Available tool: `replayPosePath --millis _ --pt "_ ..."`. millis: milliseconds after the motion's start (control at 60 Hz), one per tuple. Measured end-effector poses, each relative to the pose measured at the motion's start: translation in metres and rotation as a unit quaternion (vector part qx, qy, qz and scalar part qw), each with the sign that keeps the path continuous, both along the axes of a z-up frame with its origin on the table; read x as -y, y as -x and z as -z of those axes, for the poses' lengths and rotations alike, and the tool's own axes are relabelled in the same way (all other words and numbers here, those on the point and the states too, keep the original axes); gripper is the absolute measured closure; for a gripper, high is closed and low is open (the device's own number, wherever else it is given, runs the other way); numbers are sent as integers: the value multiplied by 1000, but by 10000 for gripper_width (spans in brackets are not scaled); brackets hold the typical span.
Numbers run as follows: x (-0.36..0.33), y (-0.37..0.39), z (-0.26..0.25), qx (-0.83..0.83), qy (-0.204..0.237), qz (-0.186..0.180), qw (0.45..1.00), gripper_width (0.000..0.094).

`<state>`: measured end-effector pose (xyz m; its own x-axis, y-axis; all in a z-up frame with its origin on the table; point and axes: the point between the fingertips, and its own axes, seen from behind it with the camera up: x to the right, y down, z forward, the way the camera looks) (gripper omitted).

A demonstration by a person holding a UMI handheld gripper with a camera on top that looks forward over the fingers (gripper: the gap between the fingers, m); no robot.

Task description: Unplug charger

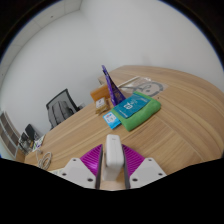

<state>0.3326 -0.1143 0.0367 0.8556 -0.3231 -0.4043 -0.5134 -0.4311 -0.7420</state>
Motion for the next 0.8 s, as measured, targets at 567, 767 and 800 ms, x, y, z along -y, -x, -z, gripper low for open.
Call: replayPosePath --millis 567,767,800 --pt "102 -2 -85 210 83 12 974 78" --pt "190 64 -169 261 66 32 963 72" --pt "205 78 -178 263 67 30 962 72"
